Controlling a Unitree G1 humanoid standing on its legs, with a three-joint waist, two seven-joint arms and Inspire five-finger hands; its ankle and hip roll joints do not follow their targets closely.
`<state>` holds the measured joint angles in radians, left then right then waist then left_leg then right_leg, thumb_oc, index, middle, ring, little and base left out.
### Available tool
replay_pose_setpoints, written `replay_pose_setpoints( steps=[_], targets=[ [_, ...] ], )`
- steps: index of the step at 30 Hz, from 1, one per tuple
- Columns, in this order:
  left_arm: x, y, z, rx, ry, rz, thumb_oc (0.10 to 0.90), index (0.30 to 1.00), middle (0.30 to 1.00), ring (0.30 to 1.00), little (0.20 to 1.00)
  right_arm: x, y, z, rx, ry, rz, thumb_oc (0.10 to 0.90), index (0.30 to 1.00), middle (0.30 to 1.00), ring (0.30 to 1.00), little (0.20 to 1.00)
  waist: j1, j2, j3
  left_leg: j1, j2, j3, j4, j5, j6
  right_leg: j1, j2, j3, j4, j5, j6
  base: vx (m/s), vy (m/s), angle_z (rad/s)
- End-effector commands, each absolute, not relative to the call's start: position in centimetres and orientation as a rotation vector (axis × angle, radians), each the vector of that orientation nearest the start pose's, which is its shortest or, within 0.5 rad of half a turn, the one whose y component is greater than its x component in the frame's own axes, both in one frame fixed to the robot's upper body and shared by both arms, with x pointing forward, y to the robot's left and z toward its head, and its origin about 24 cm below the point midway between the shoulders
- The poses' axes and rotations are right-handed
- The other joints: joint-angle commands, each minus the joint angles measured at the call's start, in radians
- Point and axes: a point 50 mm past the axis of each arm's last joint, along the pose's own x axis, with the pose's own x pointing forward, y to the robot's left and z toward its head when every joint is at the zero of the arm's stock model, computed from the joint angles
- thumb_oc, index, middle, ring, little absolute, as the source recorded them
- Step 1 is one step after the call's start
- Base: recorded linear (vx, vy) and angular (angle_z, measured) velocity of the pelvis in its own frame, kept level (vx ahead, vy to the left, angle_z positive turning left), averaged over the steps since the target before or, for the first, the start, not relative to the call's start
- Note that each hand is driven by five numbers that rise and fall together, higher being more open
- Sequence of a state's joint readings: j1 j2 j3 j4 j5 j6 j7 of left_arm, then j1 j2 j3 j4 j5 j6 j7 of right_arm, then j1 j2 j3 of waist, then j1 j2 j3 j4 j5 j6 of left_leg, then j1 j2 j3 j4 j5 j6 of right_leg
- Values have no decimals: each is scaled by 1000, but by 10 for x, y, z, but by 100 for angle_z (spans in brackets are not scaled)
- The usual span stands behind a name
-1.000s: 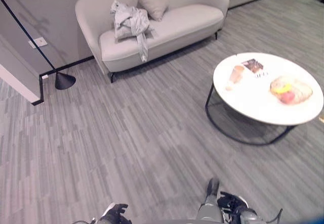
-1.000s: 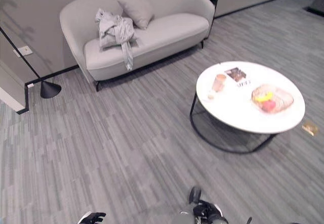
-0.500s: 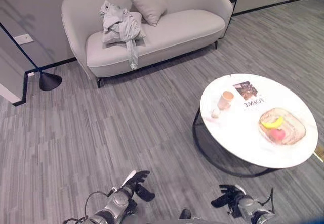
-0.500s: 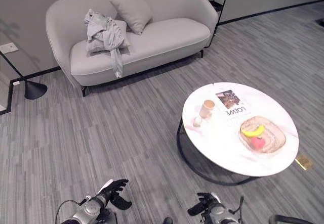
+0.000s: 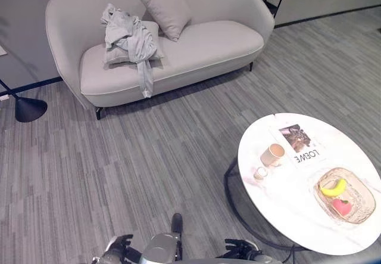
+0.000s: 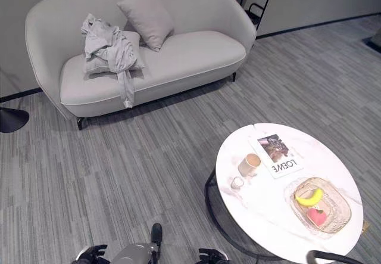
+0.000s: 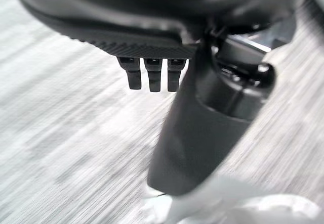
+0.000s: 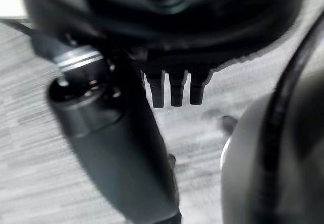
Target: Hang the clothes on the sofa on the clothes rack.
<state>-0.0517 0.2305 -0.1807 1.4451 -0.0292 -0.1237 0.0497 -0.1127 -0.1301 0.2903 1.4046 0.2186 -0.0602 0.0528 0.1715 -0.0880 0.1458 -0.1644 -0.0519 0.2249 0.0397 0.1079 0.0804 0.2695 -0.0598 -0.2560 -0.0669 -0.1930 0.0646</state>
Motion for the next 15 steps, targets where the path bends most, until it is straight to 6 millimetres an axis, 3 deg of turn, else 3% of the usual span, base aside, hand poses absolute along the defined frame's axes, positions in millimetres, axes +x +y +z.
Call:
replay_pose_setpoints(
  steps=[1,2,3,4,5,6,8,9,11,12,13,14,15],
  targets=[
    [60,233,-168,370,1288,6,800,900,900,900,900,72,-227,-169,-66,1324,-128,800,900,900,900,900,23,14,-93,40,8,66,-109,2,-29,-82,-55,-4,530,286,158,360,291,-8],
    [60,232,-168,370,1288,5,800,900,900,900,900,72,-227,-168,-67,1323,-129,800,900,900,900,900,25,17,-95,38,12,68,-109,3,-30,-85,-51,-3,527,289,156,382,289,9],
    [71,236,-166,389,1258,14,800,900,900,900,900,78,-228,-167,-74,1312,-131,800,900,900,900,900,9,30,-88,82,5,59,-117,-16,-19,-131,-78,-16,636,343,166,451,248,14],
    [90,239,-161,429,1212,-7,800,900,900,900,900,87,-222,-167,-94,1285,-89,800,900,900,900,900,-28,60,-76,167,11,33,-127,-65,-1,-232,-119,-44,808,314,142,717,280,34],
    [109,235,-157,455,1150,-30,800,900,900,900,900,98,-212,-166,-112,1243,-31,800,900,900,900,900,-65,82,-58,223,11,-14,-127,-91,-7,-315,-116,-58,793,238,106,573,183,40],
    [109,235,-157,454,1150,-30,800,900,900,900,900,98,-212,-166,-112,1243,-31,800,900,900,900,900,-66,85,-59,221,14,-15,-127,-90,-8,-314,-112,-61,788,241,104,446,8,91],
    [135,226,-151,472,1056,-57,800,900,900,900,900,110,-201,-164,-118,1189,10,800,900,900,900,900,-106,94,-48,279,15,-67,-127,-121,-30,-366,-96,-63,602,175,68,443,-88,101],
    [146,220,-148,476,1013,-77,800,900,900,900,900,114,-198,-163,-114,1170,12,800,900,900,900,900,-124,94,-47,301,19,-89,-127,-142,-45,-370,-102,-60,443,176,63,444,-155,67],
    [157,211,-145,502,975,-124,800,900,900,900,900,120,-197,-162,-119,1159,13,800,900,900,900,900,-141,83,-41,331,23,-115,-127,-175,-70,-395,-123,-25,176,228,74,604,-221,67],
    [157,197,-148,539,970,-218,800,900,900,900,900,118,-199,-162,-118,1172,15,800,900,900,900,900,-175,87,-39,397,47,-162,-127,-233,-98,-449,-171,78,-9,337,117,646,-186,60],
    [157,197,-148,540,970,-218,800,900,900,900,900,118,-199,-162,-118,1172,15,800,900,900,900,900,-175,86,-40,395,45,-162,-127,-232,-98,-451,-173,79,-9,338,117,673,-160,87],
    [150,197,-151,553,994,-244,800,900,900,900,900,114,-201,-163,-119,1191,18,800,900,900,900,900,-187,87,-39,435,57,-171,-127,-259,-109,-493,-197,125,-17,378,139,348,-102,88],
    [146,196,-152,569,1008,-260,800,900,900,900,900,108,-201,-165,-105,1212,0,800,900,900,900,900,-182,75,-49,447,58,-189,-127,-279,-114,-484,-197,127,-20,358,147,555,-186,90]
  ],
)
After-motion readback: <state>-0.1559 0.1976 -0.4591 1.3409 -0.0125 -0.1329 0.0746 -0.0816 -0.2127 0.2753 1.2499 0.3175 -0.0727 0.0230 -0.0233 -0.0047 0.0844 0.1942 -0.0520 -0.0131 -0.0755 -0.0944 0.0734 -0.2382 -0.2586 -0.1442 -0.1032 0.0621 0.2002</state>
